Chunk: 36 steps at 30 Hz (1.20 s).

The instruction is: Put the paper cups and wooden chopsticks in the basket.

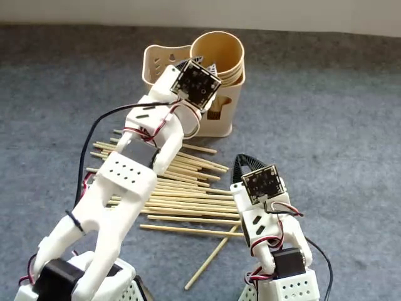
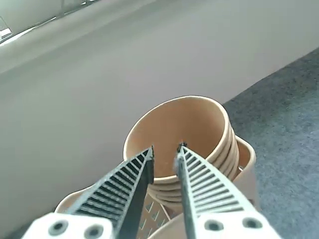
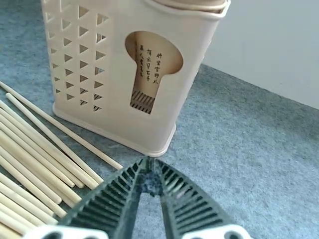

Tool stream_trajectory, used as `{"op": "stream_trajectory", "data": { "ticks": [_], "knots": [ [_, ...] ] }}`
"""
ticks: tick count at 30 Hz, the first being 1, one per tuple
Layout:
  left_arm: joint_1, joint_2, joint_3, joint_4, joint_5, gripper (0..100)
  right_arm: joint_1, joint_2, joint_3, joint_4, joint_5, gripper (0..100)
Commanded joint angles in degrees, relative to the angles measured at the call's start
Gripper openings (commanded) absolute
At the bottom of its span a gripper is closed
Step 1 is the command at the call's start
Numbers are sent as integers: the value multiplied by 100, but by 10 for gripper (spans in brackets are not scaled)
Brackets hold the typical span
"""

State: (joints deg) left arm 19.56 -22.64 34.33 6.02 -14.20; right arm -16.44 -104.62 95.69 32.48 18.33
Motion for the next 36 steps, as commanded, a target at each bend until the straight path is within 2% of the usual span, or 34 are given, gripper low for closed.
{"op": "stream_trajectory", "data": {
  "ticks": [1,8,13,16,29,33,36],
  "knots": [
    [-92,189,48,-193,35,98,22,-66,567,22,79,9],
    [-84,163,136,-193,35,98,22,-66,567,22,79,9],
    [-233,-725,400,-35,70,98,40,-66,567,22,79,9],
    [-277,-1560,796,352,53,98,48,-66,567,22,149,9],
    [-1578,-4532,2527,2541,53,99,119,-66,532,31,343,7],
    [-2053,-5270,3116,2778,44,101,127,-66,523,66,343,6],
    [-2440,-5859,3688,2778,44,102,127,-66,488,585,316,6]
  ]
}}
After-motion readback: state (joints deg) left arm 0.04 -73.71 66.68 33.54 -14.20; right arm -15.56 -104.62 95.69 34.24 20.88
